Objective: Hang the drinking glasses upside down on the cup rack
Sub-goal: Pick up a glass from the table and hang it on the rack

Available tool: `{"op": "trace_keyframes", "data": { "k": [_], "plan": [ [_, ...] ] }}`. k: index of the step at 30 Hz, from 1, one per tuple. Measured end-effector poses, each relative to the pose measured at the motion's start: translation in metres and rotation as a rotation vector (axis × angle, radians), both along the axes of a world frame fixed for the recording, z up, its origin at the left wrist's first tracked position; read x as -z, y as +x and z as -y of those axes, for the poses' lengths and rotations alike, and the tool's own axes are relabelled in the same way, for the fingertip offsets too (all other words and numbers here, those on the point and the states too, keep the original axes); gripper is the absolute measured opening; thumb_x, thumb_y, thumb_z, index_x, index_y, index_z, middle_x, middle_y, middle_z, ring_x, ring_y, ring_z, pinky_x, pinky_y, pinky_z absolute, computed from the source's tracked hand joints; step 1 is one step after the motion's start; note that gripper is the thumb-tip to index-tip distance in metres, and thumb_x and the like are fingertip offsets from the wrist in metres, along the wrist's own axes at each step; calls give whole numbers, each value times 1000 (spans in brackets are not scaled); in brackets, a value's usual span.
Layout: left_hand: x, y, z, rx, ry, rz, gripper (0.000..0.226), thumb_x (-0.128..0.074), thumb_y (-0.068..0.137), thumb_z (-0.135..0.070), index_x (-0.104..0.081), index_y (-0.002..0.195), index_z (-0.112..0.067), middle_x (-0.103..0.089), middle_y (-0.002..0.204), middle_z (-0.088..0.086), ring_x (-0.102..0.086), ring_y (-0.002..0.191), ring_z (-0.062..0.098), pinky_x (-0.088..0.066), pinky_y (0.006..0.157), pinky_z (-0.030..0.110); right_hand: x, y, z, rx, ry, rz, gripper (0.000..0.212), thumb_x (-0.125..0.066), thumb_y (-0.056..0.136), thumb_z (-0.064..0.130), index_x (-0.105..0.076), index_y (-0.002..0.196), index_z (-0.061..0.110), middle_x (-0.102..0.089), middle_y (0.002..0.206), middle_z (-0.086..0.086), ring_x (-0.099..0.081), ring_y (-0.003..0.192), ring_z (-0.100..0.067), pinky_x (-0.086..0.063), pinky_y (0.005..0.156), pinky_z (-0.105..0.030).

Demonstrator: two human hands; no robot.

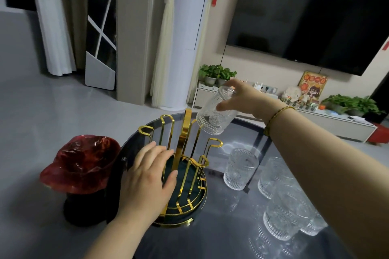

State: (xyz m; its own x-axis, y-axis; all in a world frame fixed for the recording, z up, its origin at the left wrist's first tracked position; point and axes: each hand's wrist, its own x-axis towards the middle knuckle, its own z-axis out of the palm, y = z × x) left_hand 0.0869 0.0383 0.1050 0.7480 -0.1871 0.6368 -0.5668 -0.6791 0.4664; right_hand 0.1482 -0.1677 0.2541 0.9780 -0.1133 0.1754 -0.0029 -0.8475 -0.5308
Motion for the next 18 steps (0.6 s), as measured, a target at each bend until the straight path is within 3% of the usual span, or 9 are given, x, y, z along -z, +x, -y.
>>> {"op": "trace_keyframes", "data": {
  "k": [4,7,12,18],
  "plan": [
    [3,2,-1,4,6,25,41,-80,60,-4,-64,98,-5,-67,102,16,-56,107,36,-46,79,45,9,12,-9,-41,-64,-26,68,-70,68,24,-37,127,17,-40,137,-9,-41,118,-22,-35,94,-30],
    [4,4,-1,16,-7,38,39,-81,57,-3,-65,93,-6,-68,99,14,-58,104,35,-41,79,38,16,20,-17,-56,-38,-72,70,-69,69,23,-34,130,15,-37,140,-8,-37,125,-24,-32,96,-29],
    [6,6,-1,32,-21,46,42,-81,57,-4,-65,95,-8,-67,101,12,-54,108,28,-42,78,35,32,33,-27,-42,-35,-118,75,-70,69,20,-28,131,13,-38,138,-11,-42,119,-26,-34,84,-26],
    [8,10,0,35,-40,51,43,-81,57,-2,-64,97,-7,-66,102,13,-37,109,17,-38,82,37,55,40,-29,-42,-70,-171,72,-72,65,20,-32,124,13,-47,125,-13,-46,101,-23,-41,82,-31]
  ]
}}
